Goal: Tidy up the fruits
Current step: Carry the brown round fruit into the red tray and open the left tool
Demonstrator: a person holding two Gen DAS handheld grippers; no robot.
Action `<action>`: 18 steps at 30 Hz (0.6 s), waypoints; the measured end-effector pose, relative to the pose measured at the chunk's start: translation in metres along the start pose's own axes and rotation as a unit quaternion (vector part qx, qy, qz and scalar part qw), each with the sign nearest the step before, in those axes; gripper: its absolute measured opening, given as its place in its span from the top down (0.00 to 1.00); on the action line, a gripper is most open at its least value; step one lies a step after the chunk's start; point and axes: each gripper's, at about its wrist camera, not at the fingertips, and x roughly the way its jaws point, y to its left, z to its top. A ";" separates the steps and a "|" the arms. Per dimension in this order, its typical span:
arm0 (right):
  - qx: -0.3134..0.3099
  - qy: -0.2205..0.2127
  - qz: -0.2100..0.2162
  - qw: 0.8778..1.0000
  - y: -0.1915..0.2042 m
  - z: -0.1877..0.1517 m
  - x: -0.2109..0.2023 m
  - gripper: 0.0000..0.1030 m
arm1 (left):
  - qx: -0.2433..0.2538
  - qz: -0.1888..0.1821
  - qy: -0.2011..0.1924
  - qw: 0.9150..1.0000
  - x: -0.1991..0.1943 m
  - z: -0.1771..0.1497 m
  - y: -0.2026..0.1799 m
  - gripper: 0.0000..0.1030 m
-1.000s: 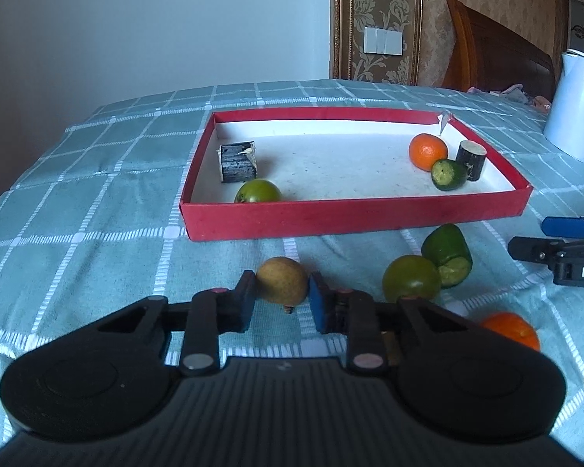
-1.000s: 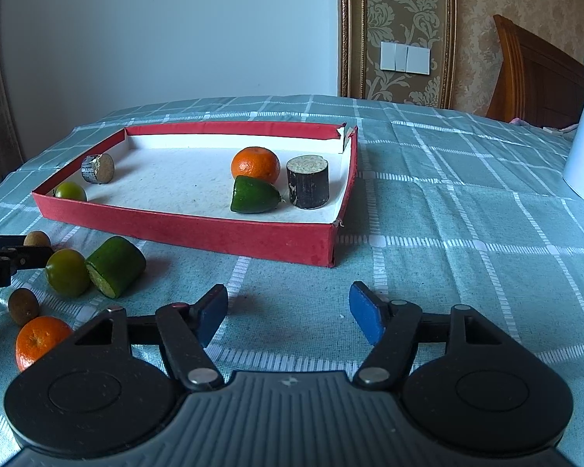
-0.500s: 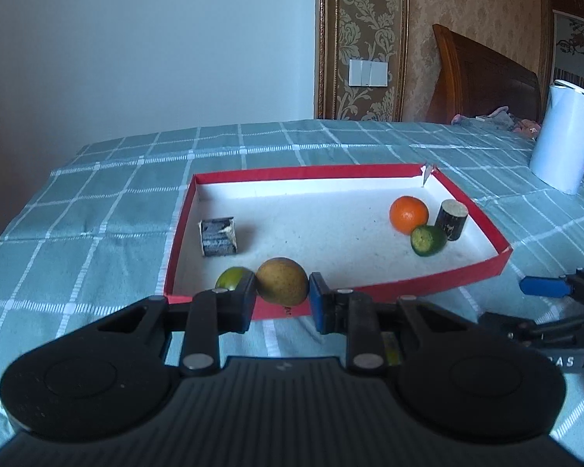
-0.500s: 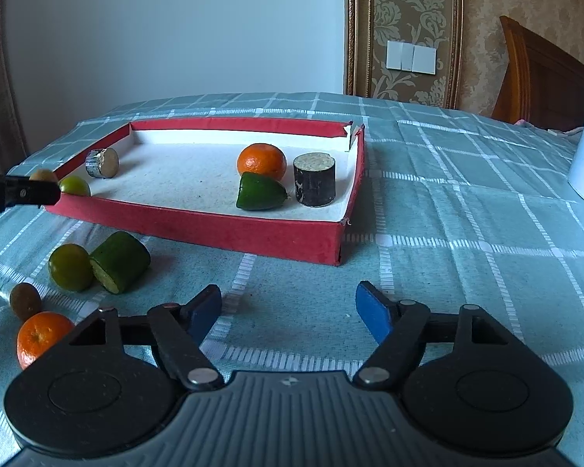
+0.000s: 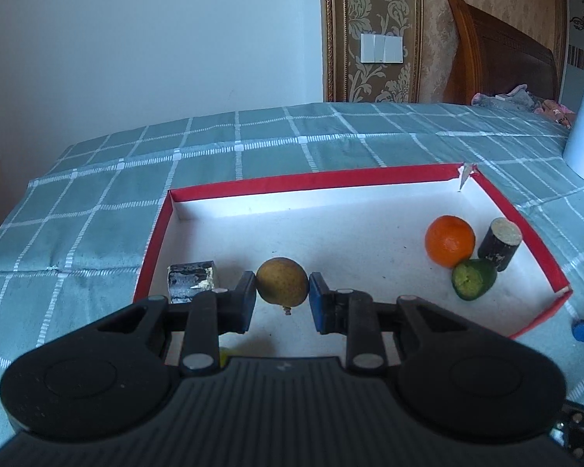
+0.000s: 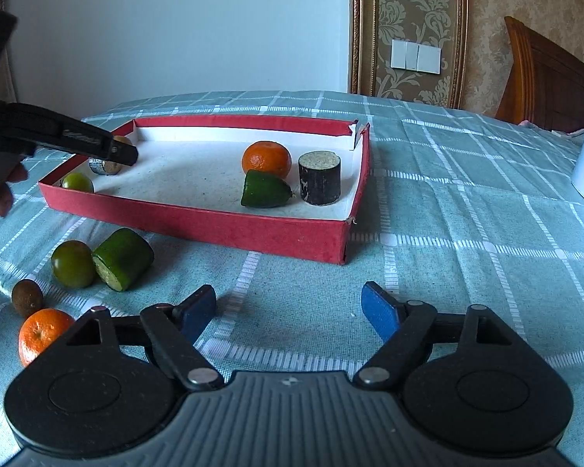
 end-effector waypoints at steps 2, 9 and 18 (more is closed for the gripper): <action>0.000 0.000 0.000 1.000 0.001 0.000 0.001 0.19 | -0.002 0.007 0.003 1.000 0.010 0.003 0.002 0.75; 0.000 0.000 0.000 1.000 0.001 0.000 0.001 0.18 | -0.011 0.020 0.012 1.000 0.039 0.005 0.008 0.75; 0.000 0.000 0.000 1.000 0.000 0.000 0.001 0.18 | -0.026 0.029 -0.009 0.999 0.046 0.002 0.014 0.61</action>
